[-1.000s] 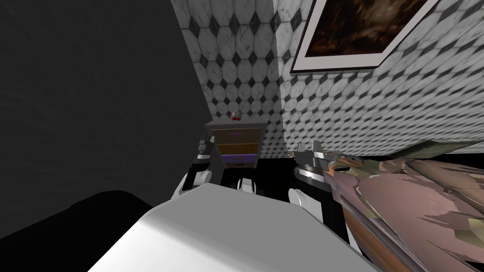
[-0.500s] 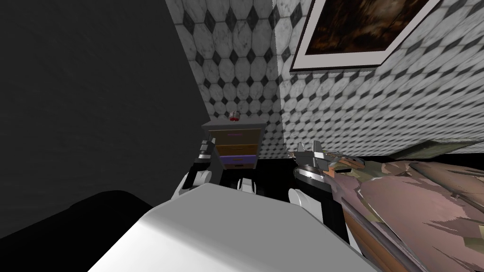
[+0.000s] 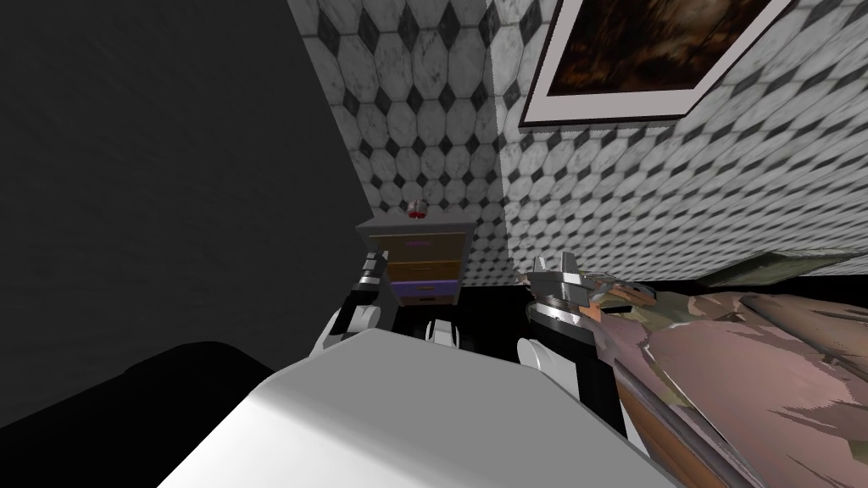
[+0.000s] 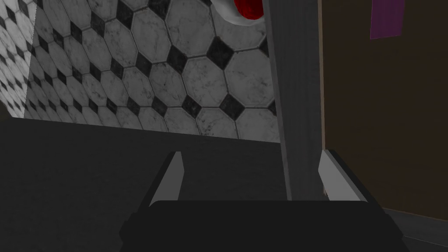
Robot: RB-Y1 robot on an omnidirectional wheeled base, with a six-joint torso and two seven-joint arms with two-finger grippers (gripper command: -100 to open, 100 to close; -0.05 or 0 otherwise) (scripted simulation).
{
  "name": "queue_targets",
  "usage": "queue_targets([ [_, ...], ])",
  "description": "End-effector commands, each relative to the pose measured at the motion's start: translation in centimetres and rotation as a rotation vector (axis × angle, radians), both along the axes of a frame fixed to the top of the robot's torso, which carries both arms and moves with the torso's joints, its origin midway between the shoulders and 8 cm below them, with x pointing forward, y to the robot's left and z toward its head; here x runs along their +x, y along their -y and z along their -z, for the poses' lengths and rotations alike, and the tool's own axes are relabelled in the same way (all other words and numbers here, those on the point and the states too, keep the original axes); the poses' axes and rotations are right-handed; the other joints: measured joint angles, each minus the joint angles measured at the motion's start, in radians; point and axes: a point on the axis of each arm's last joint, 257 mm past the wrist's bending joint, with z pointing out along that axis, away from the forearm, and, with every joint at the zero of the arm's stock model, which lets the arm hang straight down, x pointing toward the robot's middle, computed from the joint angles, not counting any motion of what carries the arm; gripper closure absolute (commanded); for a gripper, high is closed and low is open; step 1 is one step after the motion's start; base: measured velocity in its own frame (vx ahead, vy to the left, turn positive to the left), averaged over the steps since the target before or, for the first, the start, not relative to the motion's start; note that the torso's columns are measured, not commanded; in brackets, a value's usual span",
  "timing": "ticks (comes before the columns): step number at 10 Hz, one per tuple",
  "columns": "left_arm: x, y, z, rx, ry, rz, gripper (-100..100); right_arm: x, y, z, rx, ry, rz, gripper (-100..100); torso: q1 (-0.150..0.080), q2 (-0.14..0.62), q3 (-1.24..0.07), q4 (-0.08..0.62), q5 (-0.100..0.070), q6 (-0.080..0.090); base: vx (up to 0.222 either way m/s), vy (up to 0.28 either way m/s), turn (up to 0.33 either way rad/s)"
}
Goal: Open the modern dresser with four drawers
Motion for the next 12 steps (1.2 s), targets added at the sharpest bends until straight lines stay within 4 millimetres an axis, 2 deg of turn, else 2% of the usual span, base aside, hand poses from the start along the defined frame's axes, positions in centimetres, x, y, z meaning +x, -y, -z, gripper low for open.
queue_targets([
  [1, 0.6, -0.4, 1.3, -0.008, -0.052, -0.006, -100, 0.0, 0.0, 0.0, 0.0, 0.0, 0.0, 0, 0.001, 0.0, 0.0, 0.0, 0.0, 0.0, 0.054, -0.029, -0.005],
  [12, 2.6, -1.7, 7.9, -0.032, -0.301, -0.028, -100, 0.0, 0.0, 0.0, 0.0, 0.0, 0.0, 0, 0.001, 0.0, 0.0, 0.0, 0.0, 0.0, 0.057, -0.031, -0.008],
])
